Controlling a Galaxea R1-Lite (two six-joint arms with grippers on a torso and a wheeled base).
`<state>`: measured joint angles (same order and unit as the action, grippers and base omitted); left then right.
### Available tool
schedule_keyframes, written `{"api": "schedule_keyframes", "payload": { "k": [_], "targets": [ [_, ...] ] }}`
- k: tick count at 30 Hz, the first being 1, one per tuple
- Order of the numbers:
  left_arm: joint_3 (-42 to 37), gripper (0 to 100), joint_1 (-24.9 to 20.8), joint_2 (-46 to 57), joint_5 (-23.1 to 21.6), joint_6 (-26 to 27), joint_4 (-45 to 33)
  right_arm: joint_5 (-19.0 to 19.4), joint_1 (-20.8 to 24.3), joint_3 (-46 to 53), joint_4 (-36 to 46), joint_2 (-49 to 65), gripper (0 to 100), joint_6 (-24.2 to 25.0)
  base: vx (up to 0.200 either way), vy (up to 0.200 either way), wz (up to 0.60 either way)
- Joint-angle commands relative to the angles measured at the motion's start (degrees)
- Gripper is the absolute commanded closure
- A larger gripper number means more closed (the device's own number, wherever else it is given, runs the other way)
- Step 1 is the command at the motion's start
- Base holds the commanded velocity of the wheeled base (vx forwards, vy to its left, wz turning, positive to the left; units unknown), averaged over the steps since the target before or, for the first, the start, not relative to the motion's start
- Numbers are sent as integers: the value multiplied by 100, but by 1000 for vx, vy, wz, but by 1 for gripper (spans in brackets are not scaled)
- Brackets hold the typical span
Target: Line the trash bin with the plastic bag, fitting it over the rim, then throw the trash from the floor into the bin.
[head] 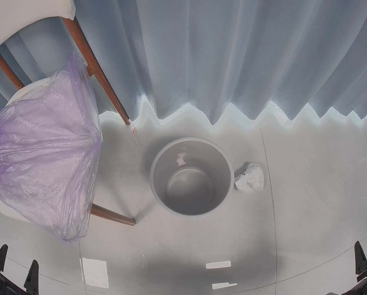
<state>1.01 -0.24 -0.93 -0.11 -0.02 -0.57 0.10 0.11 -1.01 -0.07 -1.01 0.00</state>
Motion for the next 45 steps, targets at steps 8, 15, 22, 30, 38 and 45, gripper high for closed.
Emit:
{"api": "schedule_keyframes", "payload": {
  "k": [8,15,22,30,38,45],
  "targets": [
    [-101,0,7,75,11,-6,22,-1,7,101,-1,101,0,0,0,0,0],
    [-101,0,7,84,-15,29,92,-1,-2,101,-1,101,0,0,0,0,0],
    [-101,0,16,84,204,82,1587,-1,7,101,-1,101,0,0,0,0,0],
    [-101,0,16,84,459,187,1384,-1,-2,101,-1,101,0,0,0,0,0],
    [-101,0,16,84,398,556,1868,-1,7,101,-1,101,0,0,0,0,0],
    [110,0,16,75,-701,987,2386,-1,-2,101,-1,101,0,0,0,0,0]
  ]
}}
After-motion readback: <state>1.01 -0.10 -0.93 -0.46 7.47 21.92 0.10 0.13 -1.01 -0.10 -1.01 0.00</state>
